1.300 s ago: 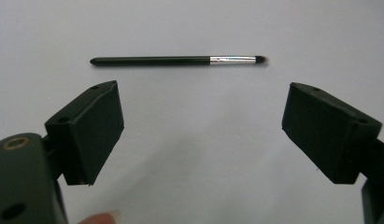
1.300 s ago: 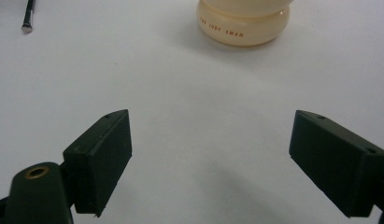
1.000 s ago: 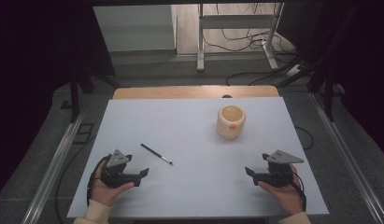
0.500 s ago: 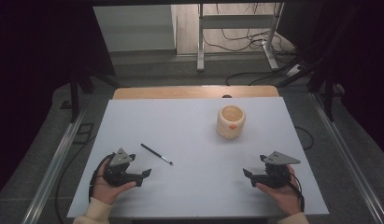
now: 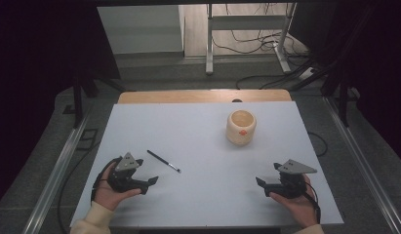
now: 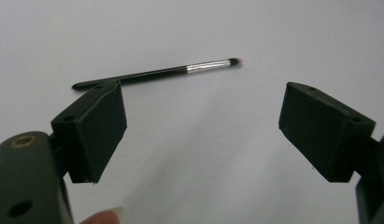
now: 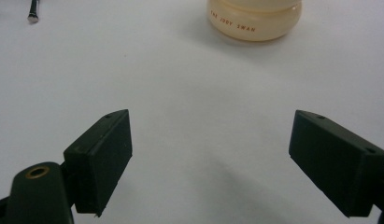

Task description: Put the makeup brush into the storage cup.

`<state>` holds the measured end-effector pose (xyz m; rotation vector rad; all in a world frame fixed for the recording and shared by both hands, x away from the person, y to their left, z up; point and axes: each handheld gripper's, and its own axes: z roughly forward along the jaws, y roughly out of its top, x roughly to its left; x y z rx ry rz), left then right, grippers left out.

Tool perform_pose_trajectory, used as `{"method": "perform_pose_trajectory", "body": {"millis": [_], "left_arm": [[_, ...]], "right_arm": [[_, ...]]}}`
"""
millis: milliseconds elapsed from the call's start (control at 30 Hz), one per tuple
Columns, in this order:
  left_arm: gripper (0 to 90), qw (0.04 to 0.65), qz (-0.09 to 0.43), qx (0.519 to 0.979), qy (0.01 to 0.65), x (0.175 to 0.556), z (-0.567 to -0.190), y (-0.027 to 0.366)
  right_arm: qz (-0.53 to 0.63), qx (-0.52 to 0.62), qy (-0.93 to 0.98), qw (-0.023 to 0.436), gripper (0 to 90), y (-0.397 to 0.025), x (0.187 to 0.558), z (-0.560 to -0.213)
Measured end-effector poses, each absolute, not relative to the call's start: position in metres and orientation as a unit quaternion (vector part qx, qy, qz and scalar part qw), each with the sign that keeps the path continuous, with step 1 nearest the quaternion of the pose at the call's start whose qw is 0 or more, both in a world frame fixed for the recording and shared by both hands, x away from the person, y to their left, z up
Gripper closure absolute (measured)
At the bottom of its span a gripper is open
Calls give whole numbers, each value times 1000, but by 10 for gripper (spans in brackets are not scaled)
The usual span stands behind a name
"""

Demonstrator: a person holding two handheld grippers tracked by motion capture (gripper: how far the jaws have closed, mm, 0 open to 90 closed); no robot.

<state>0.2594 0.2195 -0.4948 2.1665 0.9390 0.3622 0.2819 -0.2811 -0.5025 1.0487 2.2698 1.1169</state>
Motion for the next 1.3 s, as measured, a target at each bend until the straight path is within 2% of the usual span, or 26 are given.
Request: {"method": "perform_pose_trajectory", "body": {"millis": [567, 867, 1133, 1300], "left_arm": [[133, 352, 133, 875, 305, 272, -481, 221], [135, 336, 153, 885, 285, 277, -480, 221], [135, 317, 139, 901, 260, 285, -479, 217], [144, 332, 121, 905, 235, 289, -477, 215]], "right_arm": [[404, 370, 815, 191, 134, -277, 283, -503], [400, 372, 815, 195, 134, -278, 282, -503], [401, 371, 816, 191, 136, -278, 280, -504], [400, 374, 814, 192, 137, -279, 279, -504]]}}
